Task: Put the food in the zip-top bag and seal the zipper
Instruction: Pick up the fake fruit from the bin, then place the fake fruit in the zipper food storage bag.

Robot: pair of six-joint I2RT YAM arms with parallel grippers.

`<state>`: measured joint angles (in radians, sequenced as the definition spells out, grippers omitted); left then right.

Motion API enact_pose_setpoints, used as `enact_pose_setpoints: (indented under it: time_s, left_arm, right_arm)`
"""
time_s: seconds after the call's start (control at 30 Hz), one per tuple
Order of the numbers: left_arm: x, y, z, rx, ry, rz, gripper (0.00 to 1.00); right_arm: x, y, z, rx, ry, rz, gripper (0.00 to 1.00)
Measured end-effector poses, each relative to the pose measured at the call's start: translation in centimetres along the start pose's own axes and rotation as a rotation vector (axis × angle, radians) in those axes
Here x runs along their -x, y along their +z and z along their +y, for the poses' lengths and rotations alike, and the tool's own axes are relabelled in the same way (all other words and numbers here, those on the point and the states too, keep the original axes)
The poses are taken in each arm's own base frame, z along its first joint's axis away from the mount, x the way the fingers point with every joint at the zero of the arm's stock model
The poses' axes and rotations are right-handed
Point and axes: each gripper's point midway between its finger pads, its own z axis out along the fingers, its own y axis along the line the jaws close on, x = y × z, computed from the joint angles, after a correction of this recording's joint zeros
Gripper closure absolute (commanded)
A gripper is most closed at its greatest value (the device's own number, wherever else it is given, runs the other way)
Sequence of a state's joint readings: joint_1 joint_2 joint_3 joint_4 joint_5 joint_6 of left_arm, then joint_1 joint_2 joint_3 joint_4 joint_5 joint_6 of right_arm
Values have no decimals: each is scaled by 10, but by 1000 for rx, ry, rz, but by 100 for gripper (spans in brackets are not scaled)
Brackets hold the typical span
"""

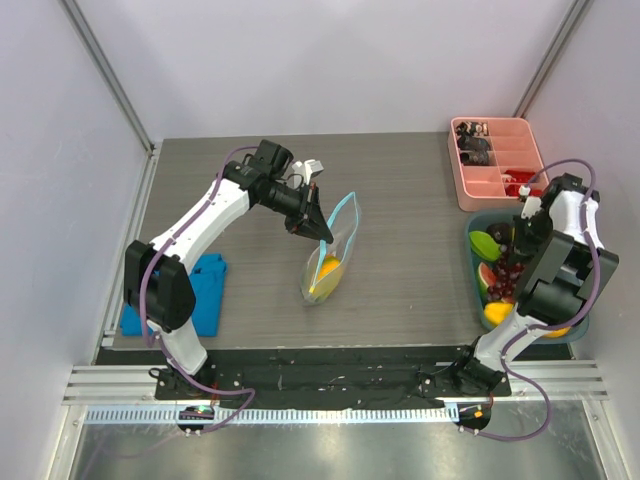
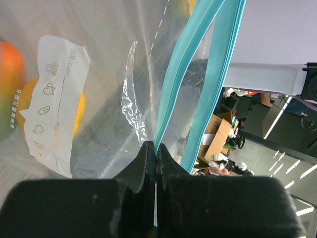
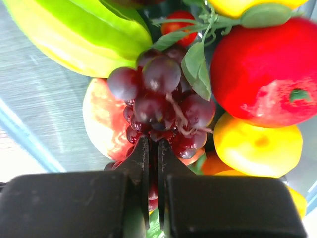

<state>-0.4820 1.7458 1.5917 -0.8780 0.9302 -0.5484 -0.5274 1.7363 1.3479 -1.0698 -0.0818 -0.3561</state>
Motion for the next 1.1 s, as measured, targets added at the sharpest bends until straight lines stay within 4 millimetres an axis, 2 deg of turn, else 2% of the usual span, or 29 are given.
enact_pose_setpoints:
  time_s: [0.2,0.33,0.5,0.67,0.8,0.9,1.03,1.1]
  left_arm:
    - [0,0,0,1,2,1,100]
    - [0,0,0,0,6,1,100]
    - [0,0,0,2,6,0,100]
    - [0,-1,0,5,4,1,100]
    - [-1,-1,0,6,3,2,100]
    - [-1,-1,0,6,4,2,100]
    - [-1,-1,0,8,3,2,100]
    - [0,-1,0,9,2,3,100]
  right_arm:
    - [14,-21,2,7,-16,-63,99]
    - [22,-45,8,21,-32,-124,99]
    - [41,-91,22,70,-73,-262,99]
    - [60,-143,49,168,-126,-416,99]
    - [71,-178,83,271,-186,-517,99]
    - [76,-202,119,366,-241,-583,99]
    - [78,-236,190,521,-340,-677,99]
    - [73,-259,233,617,-405,-734,99]
